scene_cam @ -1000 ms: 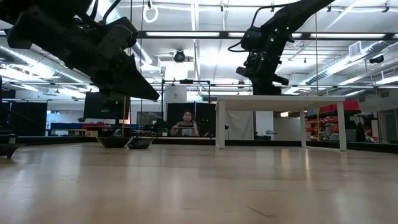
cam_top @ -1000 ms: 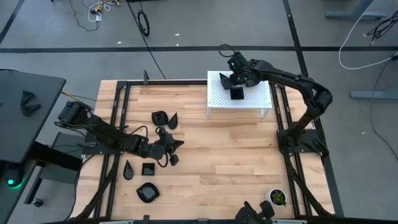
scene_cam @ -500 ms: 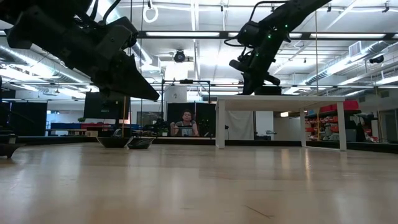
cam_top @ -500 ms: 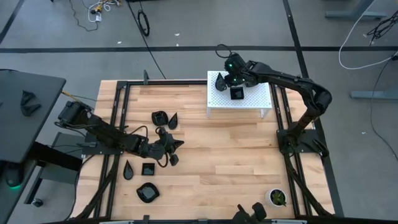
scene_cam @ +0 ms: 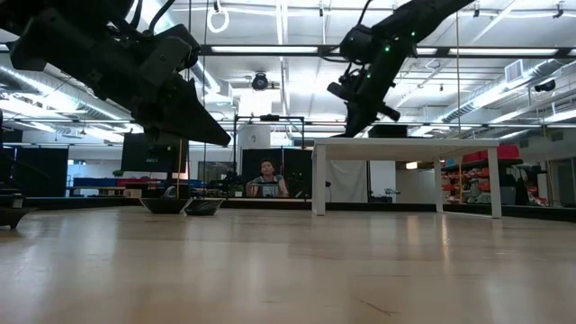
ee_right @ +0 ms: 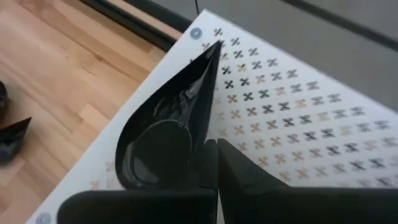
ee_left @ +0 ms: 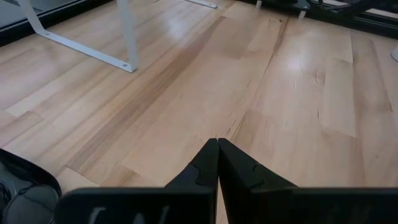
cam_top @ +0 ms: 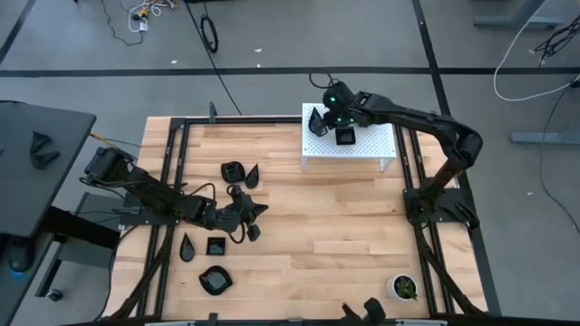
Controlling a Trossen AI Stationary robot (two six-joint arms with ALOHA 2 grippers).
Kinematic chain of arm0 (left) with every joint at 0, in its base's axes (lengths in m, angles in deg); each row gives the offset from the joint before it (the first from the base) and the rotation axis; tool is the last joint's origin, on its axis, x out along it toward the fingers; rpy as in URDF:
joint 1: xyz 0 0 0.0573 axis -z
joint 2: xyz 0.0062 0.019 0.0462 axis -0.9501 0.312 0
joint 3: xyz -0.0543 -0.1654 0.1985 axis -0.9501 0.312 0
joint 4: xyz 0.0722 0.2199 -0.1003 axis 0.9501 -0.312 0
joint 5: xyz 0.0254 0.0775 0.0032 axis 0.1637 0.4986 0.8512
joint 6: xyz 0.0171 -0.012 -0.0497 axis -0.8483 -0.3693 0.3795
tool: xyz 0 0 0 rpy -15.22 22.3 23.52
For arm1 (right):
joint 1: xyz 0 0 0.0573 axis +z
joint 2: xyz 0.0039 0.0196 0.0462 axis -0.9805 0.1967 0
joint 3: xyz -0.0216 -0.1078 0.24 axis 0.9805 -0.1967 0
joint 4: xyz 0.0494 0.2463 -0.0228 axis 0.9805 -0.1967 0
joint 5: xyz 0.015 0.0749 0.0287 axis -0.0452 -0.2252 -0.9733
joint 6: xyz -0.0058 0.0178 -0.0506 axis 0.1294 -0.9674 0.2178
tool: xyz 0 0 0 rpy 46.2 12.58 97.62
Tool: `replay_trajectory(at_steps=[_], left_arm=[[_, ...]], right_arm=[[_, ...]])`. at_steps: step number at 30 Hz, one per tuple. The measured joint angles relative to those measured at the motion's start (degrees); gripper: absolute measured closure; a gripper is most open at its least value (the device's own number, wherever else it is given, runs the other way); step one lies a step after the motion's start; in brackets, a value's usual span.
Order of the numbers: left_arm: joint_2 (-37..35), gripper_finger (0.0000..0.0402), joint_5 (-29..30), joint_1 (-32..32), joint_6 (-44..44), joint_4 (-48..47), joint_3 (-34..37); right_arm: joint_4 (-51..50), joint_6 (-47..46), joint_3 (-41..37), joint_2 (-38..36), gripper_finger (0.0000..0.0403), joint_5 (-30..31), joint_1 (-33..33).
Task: Pick & Place Mini shaped plates
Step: Stack the black drop shaped plate on the black drop shaped plate on the shelf
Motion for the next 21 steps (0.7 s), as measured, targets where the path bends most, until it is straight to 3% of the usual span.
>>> replay_trajectory(at_steps=[8,21], left_arm=[[0.00,0.0388,0.00,-0.01,0.03,-0.02,0.00],[0.00,0.0388,0.00,-0.02,0.07,0.00,0.00]], right_arm=[[-2.53,1.96,0.00,-3.69,0.0403,2.97,4.01],[-1.01,1.97,0.00,-0.46,0.0403,2.58,5.07]])
